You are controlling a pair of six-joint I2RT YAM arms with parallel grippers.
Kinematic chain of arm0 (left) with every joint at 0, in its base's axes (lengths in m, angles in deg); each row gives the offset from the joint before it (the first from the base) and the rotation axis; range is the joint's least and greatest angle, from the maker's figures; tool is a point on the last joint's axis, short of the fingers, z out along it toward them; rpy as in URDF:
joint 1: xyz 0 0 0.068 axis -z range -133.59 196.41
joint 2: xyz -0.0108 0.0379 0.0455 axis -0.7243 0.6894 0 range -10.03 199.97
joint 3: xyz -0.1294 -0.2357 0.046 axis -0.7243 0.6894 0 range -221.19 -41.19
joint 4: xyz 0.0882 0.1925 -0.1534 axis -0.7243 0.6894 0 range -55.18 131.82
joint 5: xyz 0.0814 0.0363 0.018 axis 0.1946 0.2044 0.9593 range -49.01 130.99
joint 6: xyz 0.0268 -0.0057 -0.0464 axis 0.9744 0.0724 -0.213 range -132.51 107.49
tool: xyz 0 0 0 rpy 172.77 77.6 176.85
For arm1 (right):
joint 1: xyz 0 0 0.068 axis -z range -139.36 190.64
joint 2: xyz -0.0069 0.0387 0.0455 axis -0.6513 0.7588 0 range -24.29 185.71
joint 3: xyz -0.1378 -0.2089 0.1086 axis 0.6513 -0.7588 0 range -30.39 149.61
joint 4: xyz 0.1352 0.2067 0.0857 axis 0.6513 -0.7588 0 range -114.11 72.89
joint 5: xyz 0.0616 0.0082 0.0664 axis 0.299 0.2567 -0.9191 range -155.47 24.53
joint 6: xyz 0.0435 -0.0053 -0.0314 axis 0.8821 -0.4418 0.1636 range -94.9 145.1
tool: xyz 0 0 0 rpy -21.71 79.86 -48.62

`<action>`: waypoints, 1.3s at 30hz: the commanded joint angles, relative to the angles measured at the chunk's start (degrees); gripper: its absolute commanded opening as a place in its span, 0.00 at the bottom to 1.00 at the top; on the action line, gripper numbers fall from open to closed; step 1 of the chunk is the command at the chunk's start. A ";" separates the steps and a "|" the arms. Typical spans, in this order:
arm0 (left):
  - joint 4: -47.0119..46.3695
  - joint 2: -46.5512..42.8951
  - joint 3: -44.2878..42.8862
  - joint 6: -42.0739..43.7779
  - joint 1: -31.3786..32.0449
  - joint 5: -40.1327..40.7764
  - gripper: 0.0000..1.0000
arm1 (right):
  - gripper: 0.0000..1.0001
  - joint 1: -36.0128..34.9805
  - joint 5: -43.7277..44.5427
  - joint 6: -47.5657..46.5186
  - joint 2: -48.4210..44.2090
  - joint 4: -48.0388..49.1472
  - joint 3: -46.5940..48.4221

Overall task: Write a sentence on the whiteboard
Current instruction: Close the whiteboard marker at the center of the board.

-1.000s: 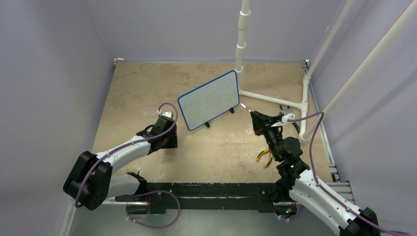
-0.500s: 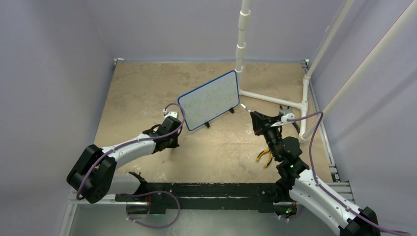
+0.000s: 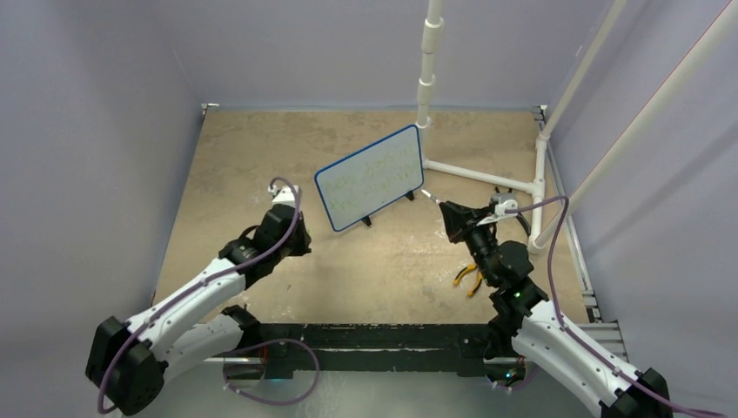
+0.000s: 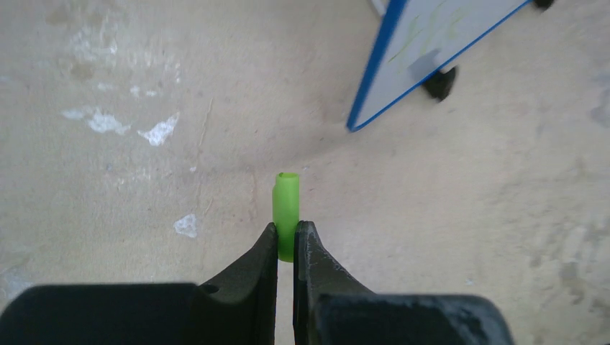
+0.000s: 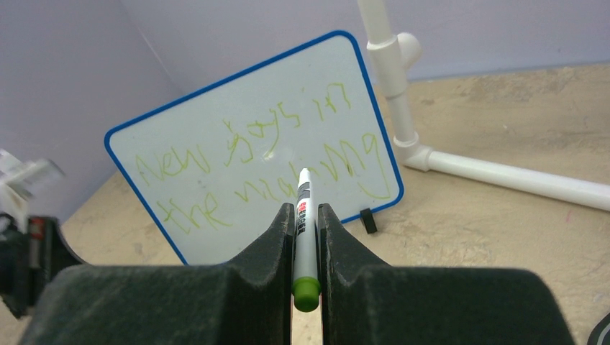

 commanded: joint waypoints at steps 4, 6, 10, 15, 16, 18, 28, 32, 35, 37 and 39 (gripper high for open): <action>4.44 -9.76 -11.92 9.53 0.28 -4.34 0.00 | 0.00 -0.09 -7.85 4.08 -2.38 -11.53 9.01; 4.32 -11.17 -13.74 13.63 0.25 -8.47 0.00 | 0.00 -0.12 -10.05 5.44 -3.15 -14.94 11.71; 2.41 -13.55 -13.70 21.07 0.30 -23.91 0.00 | 0.00 -0.11 -16.90 7.56 -3.19 -21.70 17.64; -2.36 -14.02 -9.00 23.63 0.24 -40.95 0.00 | 0.00 -0.05 -28.58 10.75 -1.27 -26.23 21.71; -3.84 -13.76 -8.13 23.21 0.30 -43.91 0.00 | 0.00 -0.12 -30.94 11.22 -0.66 -26.46 22.25; -6.62 -13.25 -6.43 22.61 0.29 -48.59 0.00 | 0.00 -0.08 -37.14 11.74 0.76 -27.41 23.26; -12.12 -9.09 -3.48 23.06 1.10 -62.97 0.00 | 0.00 -0.08 -50.57 12.35 2.98 -35.07 23.96; -13.14 -8.36 -2.98 22.46 2.63 -64.52 0.00 | 0.00 -0.09 -55.69 12.69 3.72 -35.42 23.58; -13.76 -7.78 -2.76 22.26 4.07 -65.26 0.00 | 0.00 -0.10 -57.88 13.06 3.78 -36.10 23.57; -13.78 -7.09 -2.69 22.34 5.02 -65.43 0.00 | 0.00 -0.08 -58.35 13.47 3.47 -36.80 23.77; -13.80 -6.46 -2.67 22.39 5.90 -65.68 0.00 | 0.00 -0.12 -58.46 13.58 2.95 -37.76 24.18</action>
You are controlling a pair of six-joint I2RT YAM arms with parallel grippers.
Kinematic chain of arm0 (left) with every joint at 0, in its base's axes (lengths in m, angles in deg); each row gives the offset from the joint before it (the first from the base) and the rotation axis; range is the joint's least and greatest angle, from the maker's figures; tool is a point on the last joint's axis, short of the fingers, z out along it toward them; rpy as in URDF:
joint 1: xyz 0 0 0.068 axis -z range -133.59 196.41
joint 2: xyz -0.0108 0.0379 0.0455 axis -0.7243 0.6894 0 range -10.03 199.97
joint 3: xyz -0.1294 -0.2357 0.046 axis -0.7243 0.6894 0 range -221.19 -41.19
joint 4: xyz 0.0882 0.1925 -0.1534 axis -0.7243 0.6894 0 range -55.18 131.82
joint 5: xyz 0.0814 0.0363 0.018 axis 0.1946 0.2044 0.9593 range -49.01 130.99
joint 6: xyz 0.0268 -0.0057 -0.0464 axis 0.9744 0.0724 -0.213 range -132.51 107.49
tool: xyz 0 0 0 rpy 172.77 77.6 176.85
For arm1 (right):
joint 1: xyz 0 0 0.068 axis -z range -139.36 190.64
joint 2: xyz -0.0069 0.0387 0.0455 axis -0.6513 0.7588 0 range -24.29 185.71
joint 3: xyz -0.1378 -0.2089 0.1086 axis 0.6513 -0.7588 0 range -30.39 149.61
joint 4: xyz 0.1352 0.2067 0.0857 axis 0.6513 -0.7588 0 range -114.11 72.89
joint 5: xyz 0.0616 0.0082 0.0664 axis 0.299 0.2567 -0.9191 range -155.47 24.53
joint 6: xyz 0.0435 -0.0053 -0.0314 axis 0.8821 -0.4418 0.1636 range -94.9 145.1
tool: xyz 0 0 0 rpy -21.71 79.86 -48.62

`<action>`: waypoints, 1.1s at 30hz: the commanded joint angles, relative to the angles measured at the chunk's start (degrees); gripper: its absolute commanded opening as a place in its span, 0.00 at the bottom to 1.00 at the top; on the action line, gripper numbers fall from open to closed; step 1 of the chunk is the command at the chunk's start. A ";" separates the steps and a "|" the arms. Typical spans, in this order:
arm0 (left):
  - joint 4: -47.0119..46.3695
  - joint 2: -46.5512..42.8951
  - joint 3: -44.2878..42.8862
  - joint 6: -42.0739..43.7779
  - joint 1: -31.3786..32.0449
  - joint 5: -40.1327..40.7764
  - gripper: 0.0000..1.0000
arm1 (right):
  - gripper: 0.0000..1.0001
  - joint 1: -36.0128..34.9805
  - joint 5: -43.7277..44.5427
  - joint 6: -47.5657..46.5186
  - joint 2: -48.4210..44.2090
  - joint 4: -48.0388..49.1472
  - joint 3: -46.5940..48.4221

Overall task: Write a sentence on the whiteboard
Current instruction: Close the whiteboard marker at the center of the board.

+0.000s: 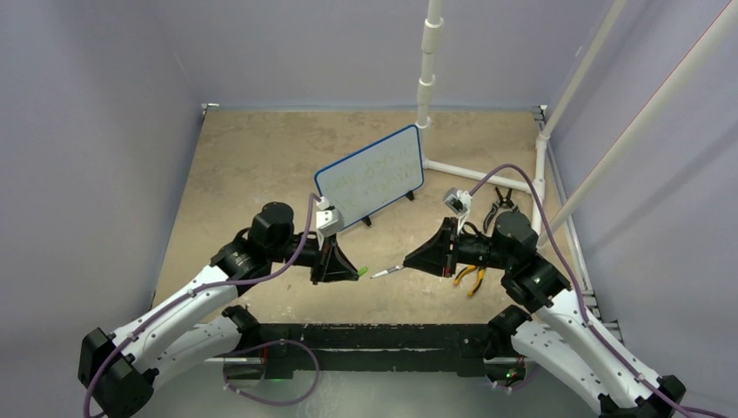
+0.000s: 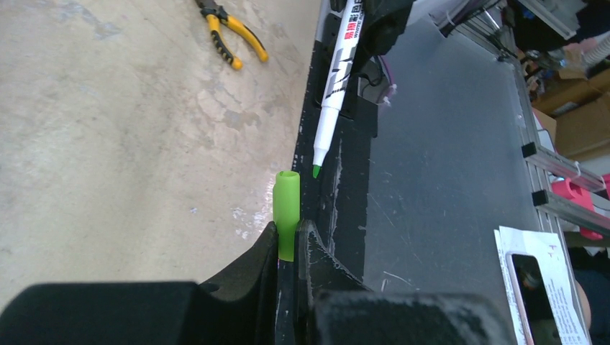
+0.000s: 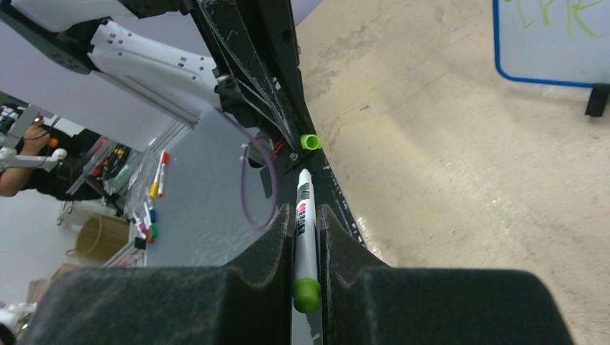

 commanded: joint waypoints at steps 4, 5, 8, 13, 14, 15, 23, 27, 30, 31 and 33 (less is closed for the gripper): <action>-2.76 1.50 0.39 0.27 2.34 -3.08 0.00 | 0.00 -0.10 -2.51 1.06 -2.04 -3.36 3.38; -2.87 1.52 0.43 0.28 2.53 -3.26 0.00 | 0.00 -0.12 -2.08 1.05 -2.27 -3.79 3.65; -3.28 1.76 0.56 0.19 3.27 -4.07 0.00 | 0.00 -0.11 -0.43 0.54 -2.57 -4.97 4.37; -3.39 2.00 0.78 0.28 4.56 -4.29 0.00 | 0.00 -0.10 0.18 0.55 -2.47 -4.84 4.70; -3.38 2.12 0.78 0.27 4.75 -4.29 0.00 | 0.00 -0.11 0.19 0.67 -2.56 -4.59 4.67; -3.38 2.24 0.74 0.28 4.92 -4.29 0.00 | 0.00 -0.10 0.19 0.84 -2.65 -4.43 4.63; -3.19 2.09 0.79 0.30 5.36 -3.91 0.00 | 0.00 -0.12 0.10 0.42 -2.45 -5.12 4.37; -3.19 2.18 0.76 0.30 5.66 -4.11 0.00 | 0.00 -0.08 0.28 0.53 -2.66 -4.87 4.16; -3.20 2.18 0.79 0.37 5.69 -3.94 0.00 | 0.00 -0.05 0.11 0.53 -2.50 -4.85 4.01; -3.16 2.19 0.78 0.36 5.69 -3.94 0.00 | 0.00 -0.12 -0.05 0.53 -2.55 -4.88 3.96; -3.18 2.26 0.70 0.32 5.69 -3.91 0.00 | 0.00 -0.08 -0.22 0.44 -2.63 -4.85 3.89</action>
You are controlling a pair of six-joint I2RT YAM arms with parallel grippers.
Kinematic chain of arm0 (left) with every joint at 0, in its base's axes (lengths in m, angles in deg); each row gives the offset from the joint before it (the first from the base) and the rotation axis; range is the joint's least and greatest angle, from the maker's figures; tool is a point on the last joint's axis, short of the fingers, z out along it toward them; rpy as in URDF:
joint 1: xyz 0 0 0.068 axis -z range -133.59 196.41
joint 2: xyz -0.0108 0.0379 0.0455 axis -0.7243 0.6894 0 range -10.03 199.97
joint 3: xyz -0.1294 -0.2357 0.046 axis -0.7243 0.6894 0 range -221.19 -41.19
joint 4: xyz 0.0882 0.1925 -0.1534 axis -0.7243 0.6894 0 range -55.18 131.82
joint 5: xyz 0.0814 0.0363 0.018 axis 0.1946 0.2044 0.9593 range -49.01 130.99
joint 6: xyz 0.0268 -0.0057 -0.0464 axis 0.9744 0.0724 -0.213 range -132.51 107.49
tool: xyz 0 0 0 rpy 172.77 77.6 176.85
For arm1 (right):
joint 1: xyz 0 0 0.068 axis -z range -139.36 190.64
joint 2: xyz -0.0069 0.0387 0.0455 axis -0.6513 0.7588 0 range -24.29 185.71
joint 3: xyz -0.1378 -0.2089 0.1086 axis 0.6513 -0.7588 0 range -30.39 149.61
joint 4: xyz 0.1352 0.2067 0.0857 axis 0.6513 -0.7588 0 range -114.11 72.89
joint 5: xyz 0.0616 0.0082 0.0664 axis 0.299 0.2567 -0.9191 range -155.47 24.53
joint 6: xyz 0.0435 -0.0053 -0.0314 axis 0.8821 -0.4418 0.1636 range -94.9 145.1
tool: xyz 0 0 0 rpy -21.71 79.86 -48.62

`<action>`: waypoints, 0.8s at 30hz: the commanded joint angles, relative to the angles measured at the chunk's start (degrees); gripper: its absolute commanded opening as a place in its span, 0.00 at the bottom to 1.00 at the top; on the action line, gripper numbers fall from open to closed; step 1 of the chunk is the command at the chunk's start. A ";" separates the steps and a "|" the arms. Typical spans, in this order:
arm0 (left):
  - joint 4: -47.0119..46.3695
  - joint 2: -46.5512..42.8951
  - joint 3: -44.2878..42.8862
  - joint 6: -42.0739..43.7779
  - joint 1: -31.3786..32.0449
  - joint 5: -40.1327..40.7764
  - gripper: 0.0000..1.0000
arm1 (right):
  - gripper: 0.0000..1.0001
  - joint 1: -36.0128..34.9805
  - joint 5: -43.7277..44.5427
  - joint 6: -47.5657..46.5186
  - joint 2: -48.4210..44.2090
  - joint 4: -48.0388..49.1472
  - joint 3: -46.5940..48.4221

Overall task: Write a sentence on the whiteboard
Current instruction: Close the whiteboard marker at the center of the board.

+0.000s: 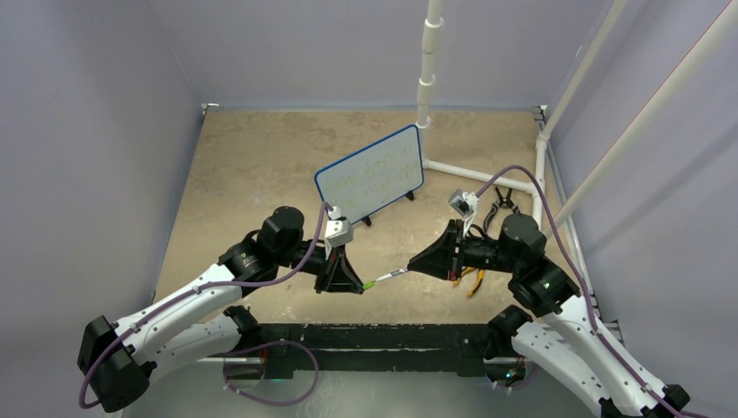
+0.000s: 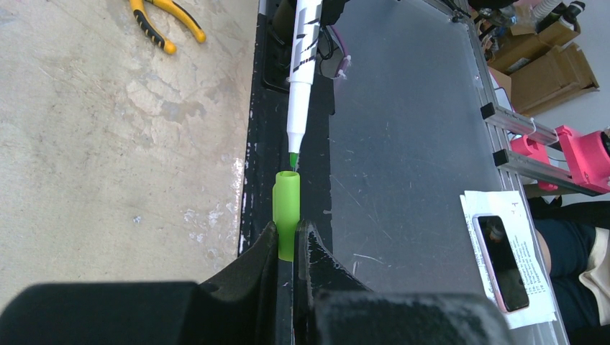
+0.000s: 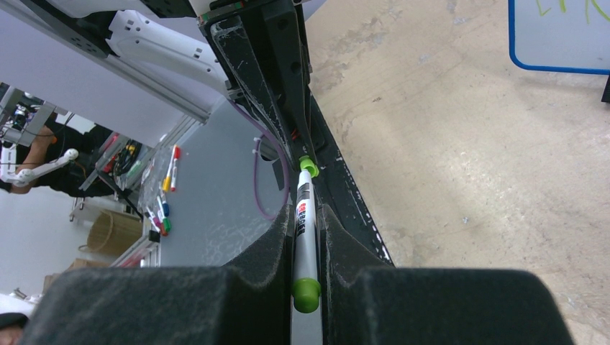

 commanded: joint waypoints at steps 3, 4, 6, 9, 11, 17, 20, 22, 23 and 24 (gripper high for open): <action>-2.00 -0.08 0.56 0.37 0.35 -1.14 0.00 | 0.00 -0.12 -0.22 -0.13 -0.41 0.70 1.31; -2.00 -0.09 0.54 0.36 0.40 -1.09 0.00 | 0.00 -0.10 -0.34 -0.13 -0.37 0.77 1.21; -2.00 -0.18 0.52 0.36 0.36 -1.05 0.00 | 0.00 -0.09 -0.64 -0.13 -0.09 1.10 0.94; -1.91 -0.27 0.54 0.36 0.36 -0.96 0.00 | 0.00 -0.11 -0.84 -0.06 0.01 1.94 0.59; -1.91 -0.17 0.54 0.35 0.36 -0.96 0.00 | 0.00 -0.10 -0.88 -0.08 0.21 1.86 0.42; -1.91 -0.18 0.50 0.34 0.36 -0.96 0.00 | 0.00 -0.07 -1.35 -0.37 0.97 2.37 -0.05; -1.87 -0.27 0.54 0.43 0.36 -0.88 0.00 | 0.00 -0.07 -1.66 -0.39 1.24 2.54 -0.52; -1.83 -0.27 0.55 0.44 0.42 -0.87 0.00 | 0.00 -0.12 -1.93 -0.39 1.35 2.71 -0.70; -1.87 -0.27 0.55 0.41 0.36 -0.87 0.00 | 0.00 -0.12 -1.98 -0.40 1.45 2.89 -0.80; -1.83 -0.27 0.54 0.41 0.36 -0.87 0.00 | 0.00 -0.11 -2.06 -0.35 1.46 3.03 -0.83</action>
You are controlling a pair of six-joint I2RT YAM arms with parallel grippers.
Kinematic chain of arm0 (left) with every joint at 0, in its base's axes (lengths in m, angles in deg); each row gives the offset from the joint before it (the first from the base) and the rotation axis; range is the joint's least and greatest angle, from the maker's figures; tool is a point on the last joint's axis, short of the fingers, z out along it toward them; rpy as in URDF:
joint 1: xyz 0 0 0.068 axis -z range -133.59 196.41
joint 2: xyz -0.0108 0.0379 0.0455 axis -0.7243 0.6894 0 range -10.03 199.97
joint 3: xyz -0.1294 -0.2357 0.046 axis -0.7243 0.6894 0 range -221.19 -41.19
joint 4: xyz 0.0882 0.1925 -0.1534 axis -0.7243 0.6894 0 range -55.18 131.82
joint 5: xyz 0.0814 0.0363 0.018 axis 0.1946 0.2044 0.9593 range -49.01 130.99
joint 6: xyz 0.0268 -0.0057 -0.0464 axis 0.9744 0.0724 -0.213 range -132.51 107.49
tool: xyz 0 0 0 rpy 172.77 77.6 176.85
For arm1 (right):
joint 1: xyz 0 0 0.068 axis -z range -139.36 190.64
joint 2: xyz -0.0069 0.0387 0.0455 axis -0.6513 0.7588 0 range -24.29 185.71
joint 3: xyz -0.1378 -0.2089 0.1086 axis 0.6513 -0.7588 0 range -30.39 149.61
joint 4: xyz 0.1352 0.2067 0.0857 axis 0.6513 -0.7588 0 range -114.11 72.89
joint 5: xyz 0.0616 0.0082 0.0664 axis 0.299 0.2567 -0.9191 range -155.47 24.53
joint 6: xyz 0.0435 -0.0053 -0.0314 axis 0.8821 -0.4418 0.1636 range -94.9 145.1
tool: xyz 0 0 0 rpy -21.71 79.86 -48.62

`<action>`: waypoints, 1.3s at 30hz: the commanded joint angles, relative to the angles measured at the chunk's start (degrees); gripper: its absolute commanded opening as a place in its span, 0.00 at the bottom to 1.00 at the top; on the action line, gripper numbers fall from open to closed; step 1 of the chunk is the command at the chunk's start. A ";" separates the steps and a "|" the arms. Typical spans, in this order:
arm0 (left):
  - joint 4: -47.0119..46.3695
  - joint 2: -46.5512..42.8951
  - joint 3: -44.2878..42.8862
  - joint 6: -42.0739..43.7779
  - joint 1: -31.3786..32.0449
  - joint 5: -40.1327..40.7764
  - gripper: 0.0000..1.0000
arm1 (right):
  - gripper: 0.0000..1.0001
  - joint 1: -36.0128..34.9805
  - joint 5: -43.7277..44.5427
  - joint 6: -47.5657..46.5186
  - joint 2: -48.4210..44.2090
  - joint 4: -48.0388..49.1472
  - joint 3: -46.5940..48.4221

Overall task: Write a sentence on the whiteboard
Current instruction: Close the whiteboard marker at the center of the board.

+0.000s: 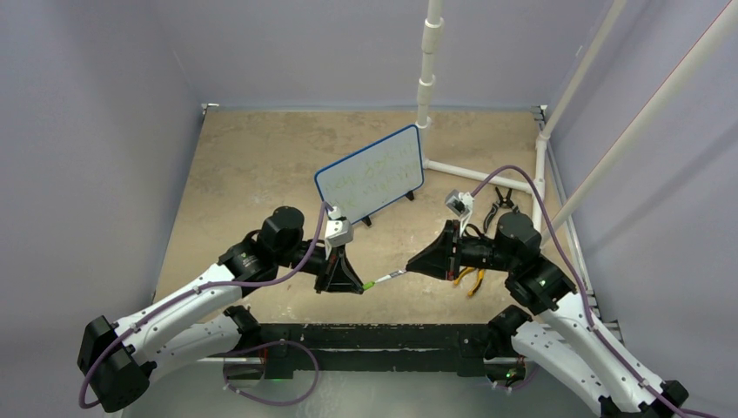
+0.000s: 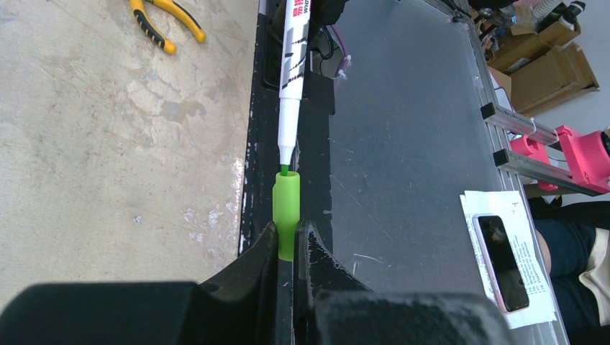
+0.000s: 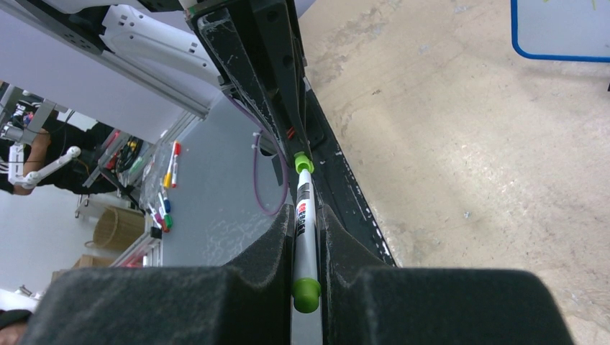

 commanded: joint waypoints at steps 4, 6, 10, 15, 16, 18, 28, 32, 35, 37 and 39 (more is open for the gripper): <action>-1.83 -0.20 0.55 0.43 0.33 -0.90 0.00 | 0.00 -0.03 -2.02 -0.09 0.43 3.78 -0.28; -1.79 -0.13 0.55 0.43 0.33 -0.90 0.00 | 0.00 -0.08 -2.20 -0.08 0.72 4.05 -0.40; -1.82 -0.10 0.52 0.37 0.34 -0.98 0.00 | 0.00 -0.10 -2.84 0.11 1.51 5.61 -0.84; -1.82 -0.40 0.55 0.51 0.42 -1.00 0.00 | 0.00 -0.08 -4.38 0.29 2.73 6.55 -1.65; -1.82 -0.46 0.55 0.52 0.42 -0.99 0.00 | 0.00 -0.10 -4.55 0.27 2.77 6.57 -1.78; -1.84 -0.53 0.50 0.52 0.42 -0.91 0.00 | 0.00 -0.08 -4.88 0.26 2.74 6.57 -1.92; -1.74 -0.73 0.20 0.51 0.42 -0.90 0.00 | 0.00 -0.05 -9.12 3.95 4.01 13.53 -5.93; -1.72 -0.43 0.01 0.36 0.42 -0.57 0.00 | 0.00 -0.06 -11.18 6.45 5.20 19.78 -8.84; -1.74 -0.16 -0.02 0.13 0.42 -0.11 0.00 | 0.00 -0.10 -12.16 7.60 6.19 22.81 -10.47; -1.78 0.22 -0.07 -0.12 0.42 0.24 0.00 | 0.00 -0.10 -12.54 7.90 6.84 24.06 -11.29; -2.26 0.20 -0.02 -0.83 0.42 1.13 0.00 | 0.00 -0.10 -12.66 8.26 7.31 25.48 -12.21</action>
